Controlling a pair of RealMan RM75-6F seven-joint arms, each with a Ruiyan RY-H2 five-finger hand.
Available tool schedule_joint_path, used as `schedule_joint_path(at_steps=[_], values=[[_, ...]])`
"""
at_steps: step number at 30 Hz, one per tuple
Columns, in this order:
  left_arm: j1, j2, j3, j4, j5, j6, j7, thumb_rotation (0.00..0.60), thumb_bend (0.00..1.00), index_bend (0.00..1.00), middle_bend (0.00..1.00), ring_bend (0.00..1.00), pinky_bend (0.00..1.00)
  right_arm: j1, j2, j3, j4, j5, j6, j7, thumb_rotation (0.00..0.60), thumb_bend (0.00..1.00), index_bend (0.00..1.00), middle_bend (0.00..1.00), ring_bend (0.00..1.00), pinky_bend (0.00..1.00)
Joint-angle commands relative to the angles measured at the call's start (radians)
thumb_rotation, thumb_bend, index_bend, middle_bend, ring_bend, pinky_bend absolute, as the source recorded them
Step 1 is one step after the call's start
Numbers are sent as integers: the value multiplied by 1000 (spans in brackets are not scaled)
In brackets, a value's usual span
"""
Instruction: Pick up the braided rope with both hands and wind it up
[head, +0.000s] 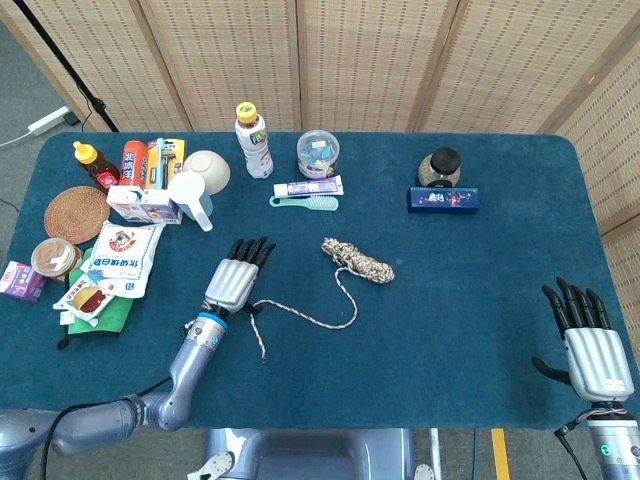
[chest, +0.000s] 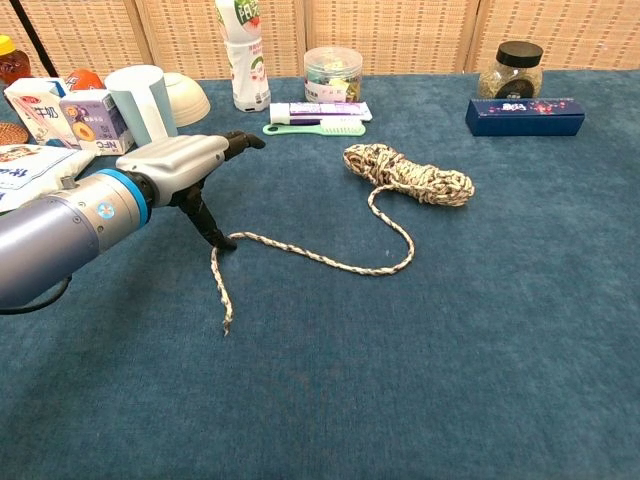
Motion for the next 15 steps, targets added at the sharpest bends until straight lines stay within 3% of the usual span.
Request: schedule_joint_path(at_steps=[1, 11, 15], values=[[-18, 13, -10, 33, -13, -16, 4, 600, 0, 0, 0, 0, 0, 0, 0, 0, 0, 0, 0, -1, 600, 0, 0, 0, 0, 0], [-37, 48, -7, -23, -55, -19, 30, 600, 0, 1, 0, 0, 0, 3, 1, 0, -4, 3, -5, -1, 600, 0, 0, 0, 0, 0], [-41, 54, 1, -46, -80, -15, 55, 600, 11, 114, 0, 0, 0, 5, 0, -2, -6, 3, -9, -2, 600, 0, 0, 0, 0, 0]])
